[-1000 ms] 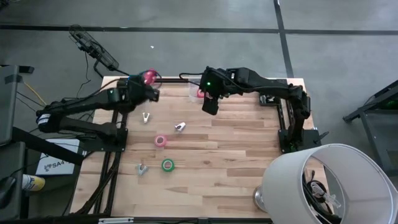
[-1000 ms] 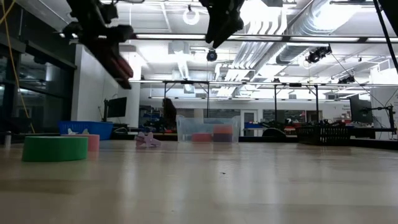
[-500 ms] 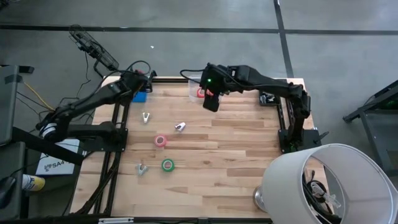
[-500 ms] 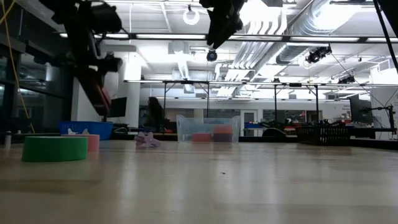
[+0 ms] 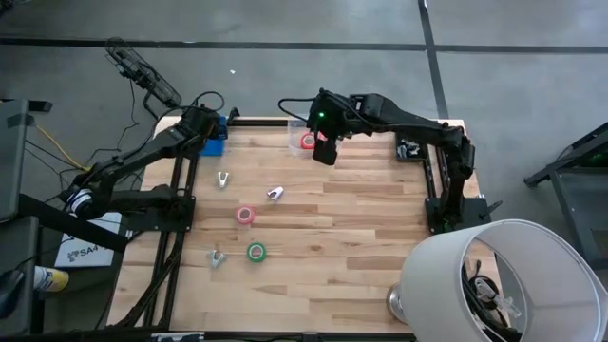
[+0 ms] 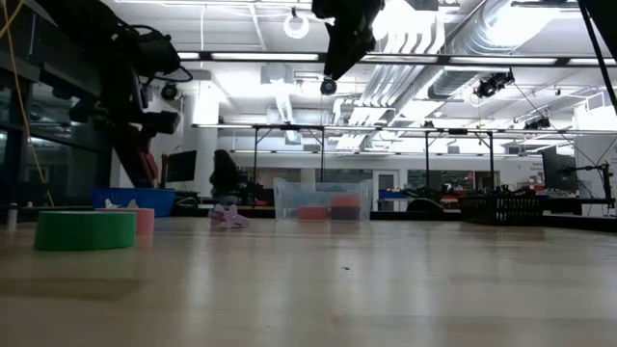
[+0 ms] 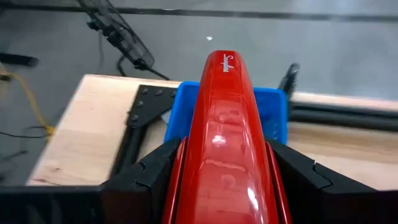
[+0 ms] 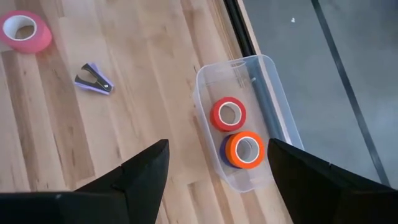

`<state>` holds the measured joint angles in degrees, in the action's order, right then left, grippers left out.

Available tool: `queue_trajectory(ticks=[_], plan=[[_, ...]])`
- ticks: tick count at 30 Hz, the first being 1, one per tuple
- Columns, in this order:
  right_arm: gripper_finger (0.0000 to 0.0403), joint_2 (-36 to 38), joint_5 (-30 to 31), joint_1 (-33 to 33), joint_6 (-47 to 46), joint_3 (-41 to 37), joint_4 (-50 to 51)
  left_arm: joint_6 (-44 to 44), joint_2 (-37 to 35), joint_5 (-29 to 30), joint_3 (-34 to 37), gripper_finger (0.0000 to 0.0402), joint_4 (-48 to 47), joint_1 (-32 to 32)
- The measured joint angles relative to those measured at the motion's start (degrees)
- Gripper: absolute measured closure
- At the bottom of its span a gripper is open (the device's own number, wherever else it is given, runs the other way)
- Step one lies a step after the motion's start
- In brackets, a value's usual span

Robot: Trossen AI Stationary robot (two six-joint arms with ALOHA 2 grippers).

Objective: Pick and place Stapler, Stapler remover, tape
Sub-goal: Put the red stapler into the blue bin

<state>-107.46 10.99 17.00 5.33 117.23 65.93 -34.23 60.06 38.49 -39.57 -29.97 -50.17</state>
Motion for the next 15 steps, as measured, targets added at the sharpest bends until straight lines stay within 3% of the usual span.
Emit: queue_trajectory(ticks=[15], plan=[[0.0139,0.0,-0.2,0.4,1.7,0.0,-2.4,-6.5,3.5,0.7,0.1,0.021,0.7,0.0]])
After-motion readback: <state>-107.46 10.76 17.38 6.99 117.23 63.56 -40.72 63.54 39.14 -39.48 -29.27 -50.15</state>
